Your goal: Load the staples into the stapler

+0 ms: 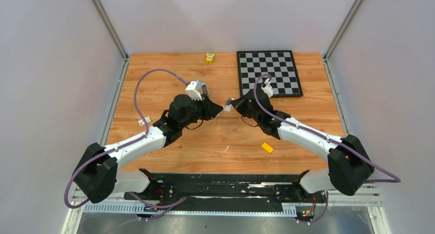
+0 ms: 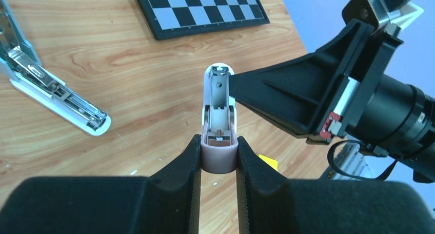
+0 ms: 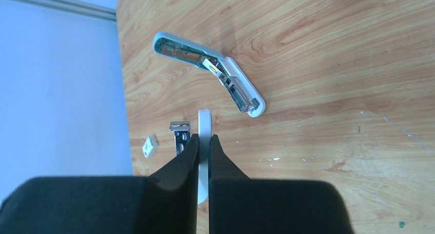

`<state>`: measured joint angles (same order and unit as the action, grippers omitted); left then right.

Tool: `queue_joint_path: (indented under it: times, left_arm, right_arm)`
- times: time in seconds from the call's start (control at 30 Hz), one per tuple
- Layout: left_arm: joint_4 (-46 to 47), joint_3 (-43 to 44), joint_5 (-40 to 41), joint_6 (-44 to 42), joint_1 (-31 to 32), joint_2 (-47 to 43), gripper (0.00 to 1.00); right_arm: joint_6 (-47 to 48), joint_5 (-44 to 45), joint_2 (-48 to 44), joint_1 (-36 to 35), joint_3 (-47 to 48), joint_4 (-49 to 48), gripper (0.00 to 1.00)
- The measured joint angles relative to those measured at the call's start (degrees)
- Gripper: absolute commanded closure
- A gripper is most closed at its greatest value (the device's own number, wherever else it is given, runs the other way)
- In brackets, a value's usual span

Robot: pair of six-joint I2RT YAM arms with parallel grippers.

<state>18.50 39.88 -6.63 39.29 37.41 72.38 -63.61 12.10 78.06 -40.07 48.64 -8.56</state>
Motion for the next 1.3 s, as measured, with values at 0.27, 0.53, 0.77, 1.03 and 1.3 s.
queue_joint_path:
  times: [0.27, 0.53, 0.77, 1.03, 1.3]
  left_arm:
    - [4.66, -3.98, 9.49, -5.16, 5.7, -2.05, 1.0]
    - [7.56, -5.95, 10.91, -6.54, 6.67, -2.69, 1.0]
    - [7.39, -5.79, 8.55, -10.36, 6.69, -5.7, 1.0]
    - [2.16, -2.69, 1.75, -17.75, 6.36, -10.45, 1.0]
    - [-5.42, 0.61, -3.04, -25.0, 3.17, -14.58, 1.0]
  right_arm:
    - [-9.38, -0.39, -0.02, 0.87, -1.4, 0.0, 1.0]
    - [-12.28, -2.12, -2.29, 1.16, -5.9, -4.0, 0.76]
    - [-6.54, -4.28, -7.89, 1.92, -11.45, -9.66, 0.53]
    - [11.39, -8.13, -17.73, 3.08, -13.25, -8.98, 0.29]
    - [35.6, -16.02, -26.49, 3.67, -10.71, -0.81, 0.28]
